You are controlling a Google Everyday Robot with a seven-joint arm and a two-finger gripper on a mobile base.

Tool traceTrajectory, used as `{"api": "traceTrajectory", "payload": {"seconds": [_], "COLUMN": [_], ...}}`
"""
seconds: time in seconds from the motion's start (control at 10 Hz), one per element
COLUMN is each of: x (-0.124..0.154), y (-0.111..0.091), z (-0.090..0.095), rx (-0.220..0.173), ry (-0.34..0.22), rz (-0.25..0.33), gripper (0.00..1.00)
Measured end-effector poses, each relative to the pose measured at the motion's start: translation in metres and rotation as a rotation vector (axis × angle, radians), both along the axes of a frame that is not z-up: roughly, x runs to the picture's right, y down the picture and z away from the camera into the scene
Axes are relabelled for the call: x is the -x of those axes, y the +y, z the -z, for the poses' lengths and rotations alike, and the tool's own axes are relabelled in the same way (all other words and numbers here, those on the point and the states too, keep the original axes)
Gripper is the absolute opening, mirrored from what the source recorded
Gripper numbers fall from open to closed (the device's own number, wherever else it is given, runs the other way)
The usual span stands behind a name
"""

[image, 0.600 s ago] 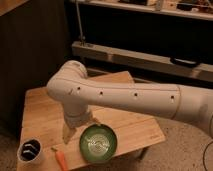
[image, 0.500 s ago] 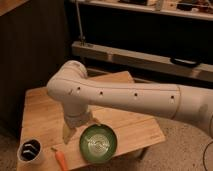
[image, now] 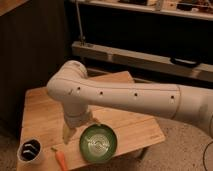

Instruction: Drag the pepper across the table

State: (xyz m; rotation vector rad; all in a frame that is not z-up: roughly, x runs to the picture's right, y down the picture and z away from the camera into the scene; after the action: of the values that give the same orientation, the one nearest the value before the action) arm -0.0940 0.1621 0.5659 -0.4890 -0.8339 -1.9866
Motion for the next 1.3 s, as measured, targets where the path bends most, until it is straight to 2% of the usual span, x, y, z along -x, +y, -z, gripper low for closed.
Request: {"api": "traceTrajectory", "payload": {"seconds": [1.2, 1.3], "x": [0.0003, 0.0012], "y": [0.0004, 0.0002], "z": [-0.0004, -0.0004], "rx": [0.003, -0.007], "ry": [-0.002, -0.005], "rz": [0.000, 0.002], "gripper": [0.80, 0.80]}}
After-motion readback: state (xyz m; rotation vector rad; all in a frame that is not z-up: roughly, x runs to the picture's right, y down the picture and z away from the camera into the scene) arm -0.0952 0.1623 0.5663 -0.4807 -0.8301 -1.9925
